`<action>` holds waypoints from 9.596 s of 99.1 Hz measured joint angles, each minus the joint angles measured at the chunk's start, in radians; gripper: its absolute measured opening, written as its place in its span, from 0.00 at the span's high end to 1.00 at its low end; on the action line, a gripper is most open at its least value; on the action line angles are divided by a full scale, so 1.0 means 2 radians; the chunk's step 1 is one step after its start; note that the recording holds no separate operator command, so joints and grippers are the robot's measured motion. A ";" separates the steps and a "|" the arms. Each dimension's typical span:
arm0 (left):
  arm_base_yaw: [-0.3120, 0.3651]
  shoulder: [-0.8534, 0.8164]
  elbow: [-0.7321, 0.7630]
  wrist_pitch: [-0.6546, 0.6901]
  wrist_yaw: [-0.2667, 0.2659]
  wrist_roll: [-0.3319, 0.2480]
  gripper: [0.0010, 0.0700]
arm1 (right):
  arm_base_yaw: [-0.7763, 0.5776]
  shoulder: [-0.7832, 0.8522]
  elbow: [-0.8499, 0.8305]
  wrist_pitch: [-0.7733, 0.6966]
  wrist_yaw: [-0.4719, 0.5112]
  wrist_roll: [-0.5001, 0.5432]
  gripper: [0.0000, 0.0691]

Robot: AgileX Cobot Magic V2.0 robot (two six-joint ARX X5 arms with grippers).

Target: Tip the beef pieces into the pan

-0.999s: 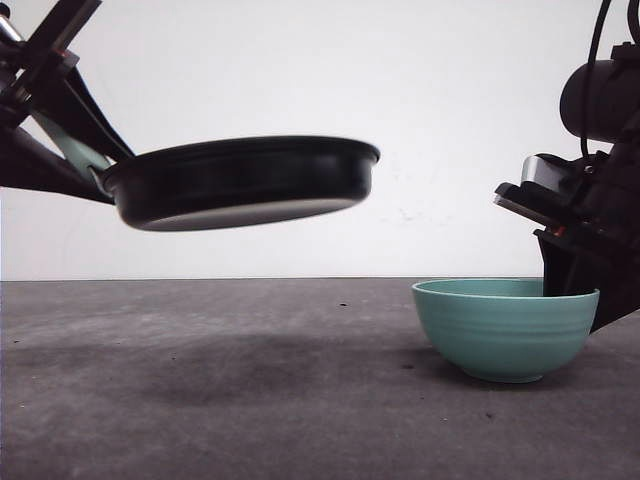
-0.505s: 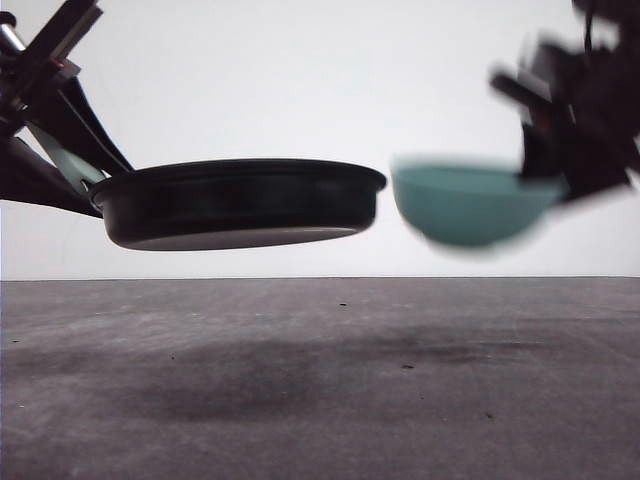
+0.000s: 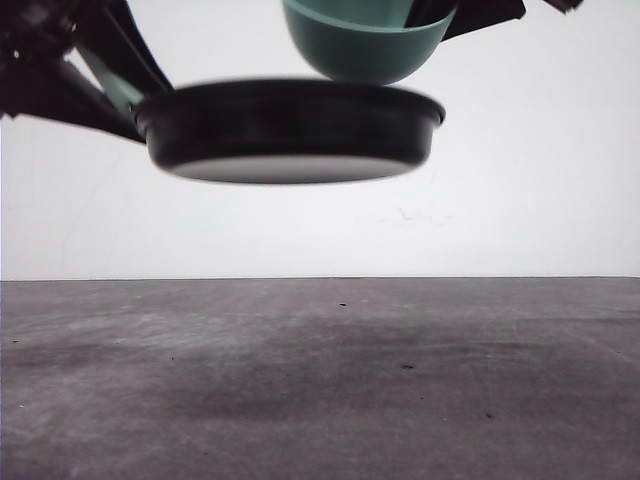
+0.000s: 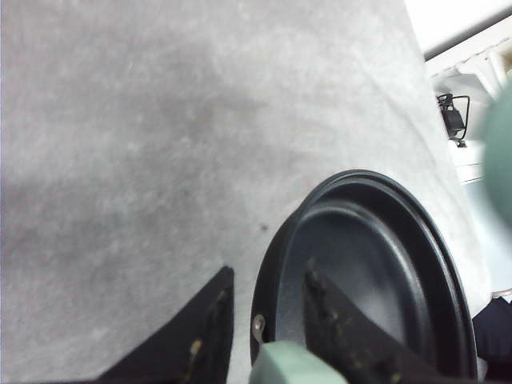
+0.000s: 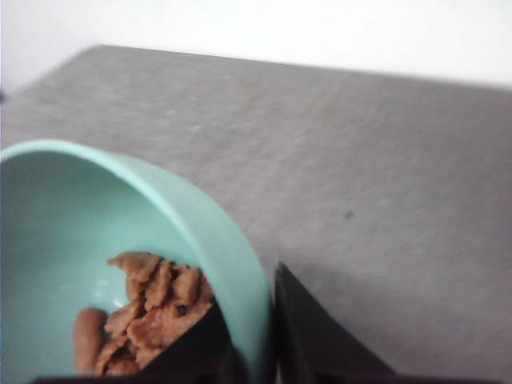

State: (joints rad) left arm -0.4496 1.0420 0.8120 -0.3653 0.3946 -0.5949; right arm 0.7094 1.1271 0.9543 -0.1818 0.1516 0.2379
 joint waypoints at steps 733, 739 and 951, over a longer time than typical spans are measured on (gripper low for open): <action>0.011 -0.356 0.020 -0.148 -0.380 0.137 0.99 | -0.300 -0.545 -0.409 0.030 -0.099 -0.057 0.98; 0.011 -0.356 0.020 -0.149 -0.380 0.137 0.99 | -0.317 -0.564 -0.430 0.036 -0.109 -0.051 0.98; 0.026 -0.502 0.020 -0.322 -0.397 0.239 0.99 | -0.279 -0.561 -0.469 0.011 -0.076 -0.055 0.98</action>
State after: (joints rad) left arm -0.3981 0.0372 0.8513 -1.0092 -0.3992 -0.1165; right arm 0.1513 0.0051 0.0158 -0.1593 0.0006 0.1272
